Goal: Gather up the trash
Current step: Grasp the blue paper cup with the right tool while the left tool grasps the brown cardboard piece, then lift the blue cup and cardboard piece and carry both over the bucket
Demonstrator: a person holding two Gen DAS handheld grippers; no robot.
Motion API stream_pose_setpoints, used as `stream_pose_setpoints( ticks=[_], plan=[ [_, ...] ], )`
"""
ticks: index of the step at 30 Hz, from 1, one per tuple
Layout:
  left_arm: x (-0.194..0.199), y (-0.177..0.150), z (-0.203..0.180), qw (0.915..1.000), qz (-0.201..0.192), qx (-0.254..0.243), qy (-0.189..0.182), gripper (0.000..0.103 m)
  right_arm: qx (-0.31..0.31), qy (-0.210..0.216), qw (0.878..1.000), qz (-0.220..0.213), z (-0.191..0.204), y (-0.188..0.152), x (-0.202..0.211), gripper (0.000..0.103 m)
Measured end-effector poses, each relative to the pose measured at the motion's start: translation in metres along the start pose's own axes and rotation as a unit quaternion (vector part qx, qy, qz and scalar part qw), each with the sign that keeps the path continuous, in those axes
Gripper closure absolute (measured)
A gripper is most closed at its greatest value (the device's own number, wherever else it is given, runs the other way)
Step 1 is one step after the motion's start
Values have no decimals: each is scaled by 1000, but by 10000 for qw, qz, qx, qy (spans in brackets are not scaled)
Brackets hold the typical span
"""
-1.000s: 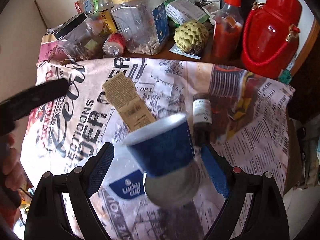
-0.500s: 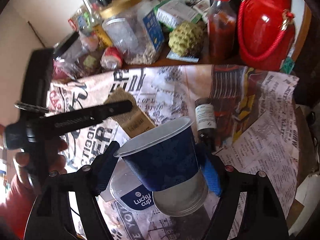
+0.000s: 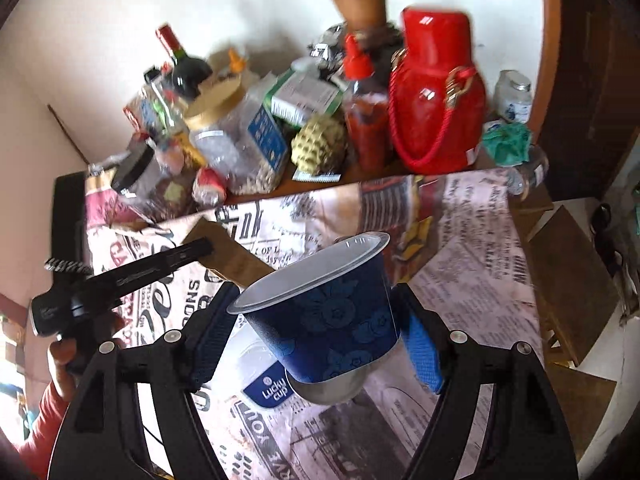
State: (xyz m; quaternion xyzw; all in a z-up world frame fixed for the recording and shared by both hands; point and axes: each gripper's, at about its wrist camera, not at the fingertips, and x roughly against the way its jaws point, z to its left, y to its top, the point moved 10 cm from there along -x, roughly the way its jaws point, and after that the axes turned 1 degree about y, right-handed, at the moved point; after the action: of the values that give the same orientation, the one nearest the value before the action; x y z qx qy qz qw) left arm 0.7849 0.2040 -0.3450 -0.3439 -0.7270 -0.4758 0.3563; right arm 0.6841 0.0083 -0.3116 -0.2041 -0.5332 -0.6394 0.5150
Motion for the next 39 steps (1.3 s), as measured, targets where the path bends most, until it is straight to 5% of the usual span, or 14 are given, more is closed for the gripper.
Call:
stream_pose_setpoints(
  ticks=[13,29,39],
  plan=[
    [157,-24,-73,9863,-1358,-559,754,87,335,270,9949,-916,-2,2,122,28],
    [320,-114,-139,9632,-2503,-294,934,87,943,830,9764,-1755,11,-35,254,28],
    [382,-172,-138,9543,-2820,-652,751,87,854,608,9690,-2239,38,-84,306,28]
  ],
)
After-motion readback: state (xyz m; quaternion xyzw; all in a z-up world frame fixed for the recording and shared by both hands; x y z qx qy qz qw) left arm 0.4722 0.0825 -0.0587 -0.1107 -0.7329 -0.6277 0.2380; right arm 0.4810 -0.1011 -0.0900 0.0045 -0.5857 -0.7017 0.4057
